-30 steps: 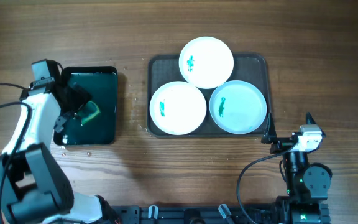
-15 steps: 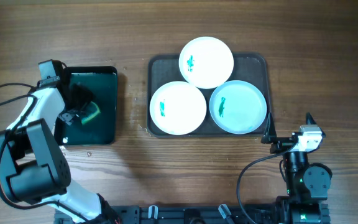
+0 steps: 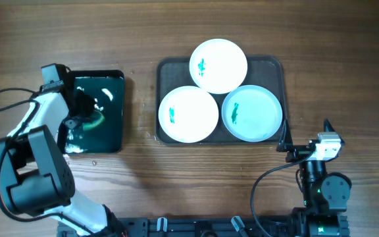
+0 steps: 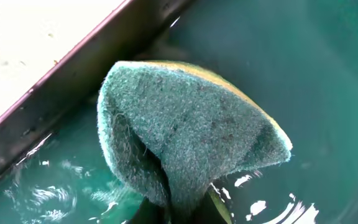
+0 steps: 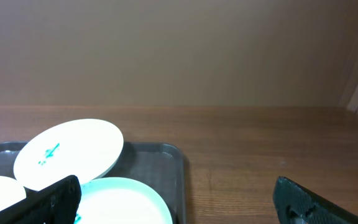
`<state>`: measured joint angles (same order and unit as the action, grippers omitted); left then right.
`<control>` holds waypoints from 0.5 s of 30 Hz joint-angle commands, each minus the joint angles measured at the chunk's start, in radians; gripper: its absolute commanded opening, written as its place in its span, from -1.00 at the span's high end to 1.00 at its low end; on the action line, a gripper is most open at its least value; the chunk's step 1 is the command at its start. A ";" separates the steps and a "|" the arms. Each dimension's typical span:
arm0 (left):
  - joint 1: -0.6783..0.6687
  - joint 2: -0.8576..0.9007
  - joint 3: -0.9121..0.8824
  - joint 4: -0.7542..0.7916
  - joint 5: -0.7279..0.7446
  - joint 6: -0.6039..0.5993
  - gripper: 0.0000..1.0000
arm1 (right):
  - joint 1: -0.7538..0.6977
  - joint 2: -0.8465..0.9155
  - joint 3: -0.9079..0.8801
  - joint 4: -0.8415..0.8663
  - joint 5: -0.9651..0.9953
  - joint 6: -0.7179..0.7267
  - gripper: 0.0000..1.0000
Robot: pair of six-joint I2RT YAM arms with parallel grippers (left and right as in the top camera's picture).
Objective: Clean dirty plates on tray and stack at the side
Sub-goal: 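Lift the sponge with the left gripper and move it onto the lower-left plate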
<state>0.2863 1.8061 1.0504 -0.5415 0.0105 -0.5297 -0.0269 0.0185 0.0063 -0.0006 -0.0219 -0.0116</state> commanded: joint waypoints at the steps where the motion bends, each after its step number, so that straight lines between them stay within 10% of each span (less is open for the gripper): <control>1: -0.001 -0.149 0.011 -0.021 0.108 0.002 0.92 | 0.003 -0.003 -0.001 0.003 0.000 0.014 -1.00; 15: -0.039 -0.375 -0.105 -0.039 0.042 0.002 0.92 | 0.003 -0.003 -0.001 0.004 0.000 0.014 -0.99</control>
<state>0.2790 1.3689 1.0367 -0.6434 0.1188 -0.5297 -0.0269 0.0185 0.0063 -0.0006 -0.0216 -0.0116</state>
